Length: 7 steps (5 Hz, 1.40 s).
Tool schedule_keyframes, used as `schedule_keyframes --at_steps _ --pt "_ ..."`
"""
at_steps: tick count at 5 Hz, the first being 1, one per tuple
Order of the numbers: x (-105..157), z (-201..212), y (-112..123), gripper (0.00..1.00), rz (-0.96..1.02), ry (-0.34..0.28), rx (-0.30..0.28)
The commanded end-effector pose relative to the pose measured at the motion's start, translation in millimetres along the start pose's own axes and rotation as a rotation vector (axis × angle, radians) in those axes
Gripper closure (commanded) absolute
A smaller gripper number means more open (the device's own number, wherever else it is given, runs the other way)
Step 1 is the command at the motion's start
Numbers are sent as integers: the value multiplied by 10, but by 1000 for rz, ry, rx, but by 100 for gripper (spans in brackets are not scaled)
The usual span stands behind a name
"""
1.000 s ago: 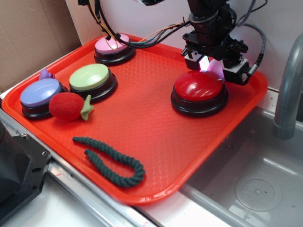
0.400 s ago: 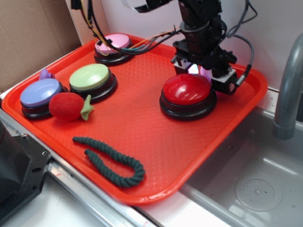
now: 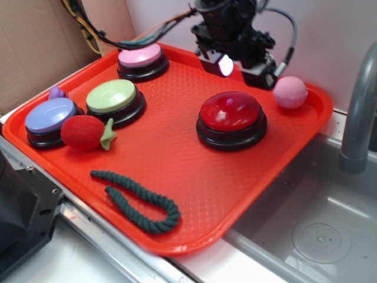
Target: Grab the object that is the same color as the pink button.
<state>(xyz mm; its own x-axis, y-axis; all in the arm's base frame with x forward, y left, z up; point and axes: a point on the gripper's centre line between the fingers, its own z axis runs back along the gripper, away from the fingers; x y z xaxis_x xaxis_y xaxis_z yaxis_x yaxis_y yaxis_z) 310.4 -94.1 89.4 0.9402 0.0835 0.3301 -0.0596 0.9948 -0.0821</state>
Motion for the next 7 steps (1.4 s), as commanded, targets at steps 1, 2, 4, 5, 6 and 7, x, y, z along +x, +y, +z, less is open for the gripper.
schedule_keyframes --at_steps 1,2,4,5,6,7 --pt "99 295 -71 100 -33 -63 -5" --pt "155 87 -172 0 -91 -18 -62" --pt "193 -384 -570 0 -275 37 -169" --pt "168 -414 -648 0 -300 20 -221" --pt "183 -436 -712 0 -320 22 -210" --pt "192 -548 -711 0 -316 46 -153"
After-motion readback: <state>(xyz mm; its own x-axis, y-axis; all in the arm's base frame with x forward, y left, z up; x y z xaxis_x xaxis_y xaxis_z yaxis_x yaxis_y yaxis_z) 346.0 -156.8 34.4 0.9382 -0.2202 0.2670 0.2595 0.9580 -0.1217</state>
